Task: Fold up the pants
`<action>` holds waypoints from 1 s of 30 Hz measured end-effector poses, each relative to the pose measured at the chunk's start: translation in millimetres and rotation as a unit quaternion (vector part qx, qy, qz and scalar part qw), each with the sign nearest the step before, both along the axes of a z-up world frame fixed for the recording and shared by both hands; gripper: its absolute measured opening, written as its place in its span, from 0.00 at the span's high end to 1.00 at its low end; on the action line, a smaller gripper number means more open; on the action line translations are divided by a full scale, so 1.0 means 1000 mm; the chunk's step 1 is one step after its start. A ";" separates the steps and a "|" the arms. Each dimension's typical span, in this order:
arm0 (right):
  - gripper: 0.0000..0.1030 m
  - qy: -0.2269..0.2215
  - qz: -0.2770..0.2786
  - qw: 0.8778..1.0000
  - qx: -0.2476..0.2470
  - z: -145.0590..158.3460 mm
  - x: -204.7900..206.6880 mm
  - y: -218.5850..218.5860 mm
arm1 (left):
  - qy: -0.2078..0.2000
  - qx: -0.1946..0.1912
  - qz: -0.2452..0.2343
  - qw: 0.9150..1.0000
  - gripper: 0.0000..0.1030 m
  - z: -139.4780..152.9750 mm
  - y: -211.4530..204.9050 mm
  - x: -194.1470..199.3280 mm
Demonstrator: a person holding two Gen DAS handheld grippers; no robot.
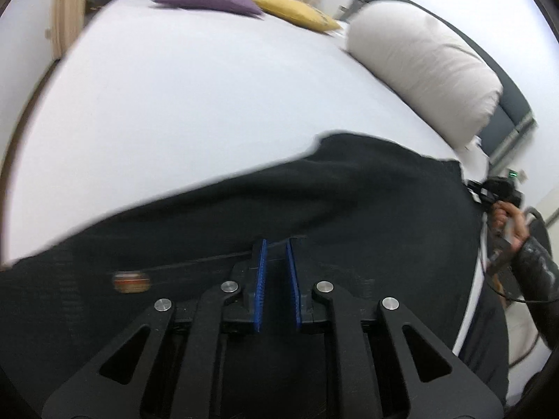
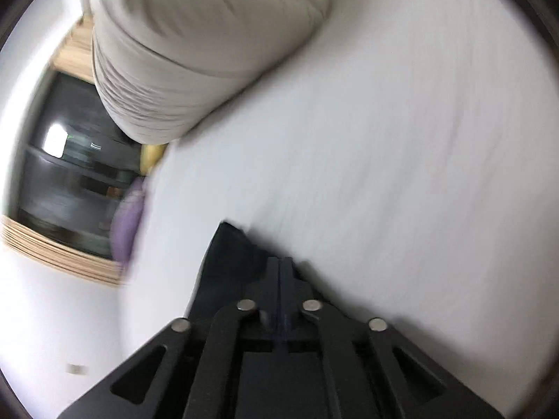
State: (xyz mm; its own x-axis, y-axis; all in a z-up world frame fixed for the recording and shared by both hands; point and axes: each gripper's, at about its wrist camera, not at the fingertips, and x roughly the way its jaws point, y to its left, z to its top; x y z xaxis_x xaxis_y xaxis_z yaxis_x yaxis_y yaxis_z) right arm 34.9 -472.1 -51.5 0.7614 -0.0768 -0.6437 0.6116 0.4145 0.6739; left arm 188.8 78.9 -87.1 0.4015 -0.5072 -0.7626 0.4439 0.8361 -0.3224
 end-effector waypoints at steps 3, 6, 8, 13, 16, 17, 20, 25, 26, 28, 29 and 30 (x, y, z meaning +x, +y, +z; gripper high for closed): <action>0.95 -0.049 0.086 0.995 0.003 0.030 0.015 0.067 | -0.021 0.012 0.053 0.998 0.86 0.019 0.020 -0.004; 0.95 -0.077 0.212 0.972 0.061 0.029 0.044 0.177 | -0.021 0.005 0.047 0.999 0.86 0.028 -0.001 -0.012; 0.95 -0.072 0.290 0.950 0.089 0.018 0.079 0.257 | -0.019 0.003 0.025 1.000 0.86 0.033 -0.031 -0.011; 0.95 -0.027 0.364 0.918 0.153 -0.025 0.170 0.360 | -0.008 0.042 -0.031 0.999 0.86 0.012 -0.097 0.019; 1.00 -0.018 0.345 0.921 0.179 -0.049 0.186 0.335 | 0.010 0.026 -0.009 1.000 0.86 -0.004 -0.093 0.048; 1.00 -0.020 0.339 0.923 0.179 -0.049 0.190 0.330 | 0.017 0.010 -0.001 1.000 0.86 -0.008 -0.085 0.053; 1.00 -0.031 0.328 0.928 0.175 -0.050 0.213 0.323 | 0.046 -0.051 0.024 0.997 0.89 -0.017 -0.062 0.069; 1.00 -0.040 0.225 0.962 0.149 -0.048 0.236 0.295 | 0.048 -0.070 0.034 0.996 0.91 -0.015 -0.046 0.079; 1.00 -0.034 0.201 0.968 0.143 -0.047 0.235 0.281 | 0.047 -0.070 0.039 0.996 0.91 -0.014 -0.041 0.079; 0.98 -0.021 0.164 0.977 0.134 -0.035 0.217 0.269 | 0.030 -0.041 0.066 0.997 0.91 -0.003 -0.024 0.075; 0.93 -0.026 0.174 0.978 0.115 -0.022 0.208 0.272 | 0.022 -0.022 0.084 0.996 0.91 0.004 -0.015 0.070; 0.93 -0.037 0.197 0.974 0.108 -0.013 0.195 0.280 | 0.021 -0.019 0.097 0.995 0.91 0.010 -0.007 0.066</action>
State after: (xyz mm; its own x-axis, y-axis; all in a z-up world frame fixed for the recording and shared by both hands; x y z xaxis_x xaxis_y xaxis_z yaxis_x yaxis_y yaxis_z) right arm 229.6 -192.4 -64.7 0.7494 0.3621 -0.5543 0.3795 0.4510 0.8078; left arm 254.5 72.2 -77.5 0.4631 -0.4525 -0.7621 0.2619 0.8913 -0.3701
